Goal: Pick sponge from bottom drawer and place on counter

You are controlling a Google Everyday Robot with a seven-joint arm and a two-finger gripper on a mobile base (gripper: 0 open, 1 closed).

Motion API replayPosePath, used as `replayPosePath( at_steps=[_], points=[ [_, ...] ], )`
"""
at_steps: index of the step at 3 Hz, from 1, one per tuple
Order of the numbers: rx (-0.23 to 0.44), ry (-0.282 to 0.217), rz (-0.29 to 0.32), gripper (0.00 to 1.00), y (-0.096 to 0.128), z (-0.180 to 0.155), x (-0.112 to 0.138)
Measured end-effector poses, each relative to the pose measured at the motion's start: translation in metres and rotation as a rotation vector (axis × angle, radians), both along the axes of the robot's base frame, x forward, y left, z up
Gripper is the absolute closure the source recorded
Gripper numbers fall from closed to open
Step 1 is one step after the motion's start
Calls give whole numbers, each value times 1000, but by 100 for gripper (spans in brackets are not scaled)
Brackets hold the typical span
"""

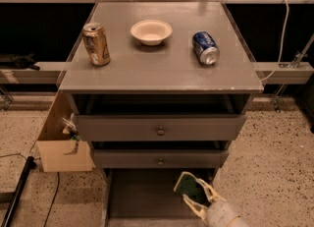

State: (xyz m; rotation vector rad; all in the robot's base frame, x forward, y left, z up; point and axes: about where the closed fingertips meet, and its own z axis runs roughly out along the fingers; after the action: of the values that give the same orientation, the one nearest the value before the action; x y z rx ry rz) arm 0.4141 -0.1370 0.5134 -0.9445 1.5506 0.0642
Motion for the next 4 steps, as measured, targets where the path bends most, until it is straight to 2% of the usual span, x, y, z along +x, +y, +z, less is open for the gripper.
replayPosePath(
  at_steps=[2,3,4],
  points=[
    [-13,-194,16,100,13,107,53],
    [-22,-276,-24,100,-6,170,76],
    [6,-302,-77,100,-34,188,84]
  ],
)
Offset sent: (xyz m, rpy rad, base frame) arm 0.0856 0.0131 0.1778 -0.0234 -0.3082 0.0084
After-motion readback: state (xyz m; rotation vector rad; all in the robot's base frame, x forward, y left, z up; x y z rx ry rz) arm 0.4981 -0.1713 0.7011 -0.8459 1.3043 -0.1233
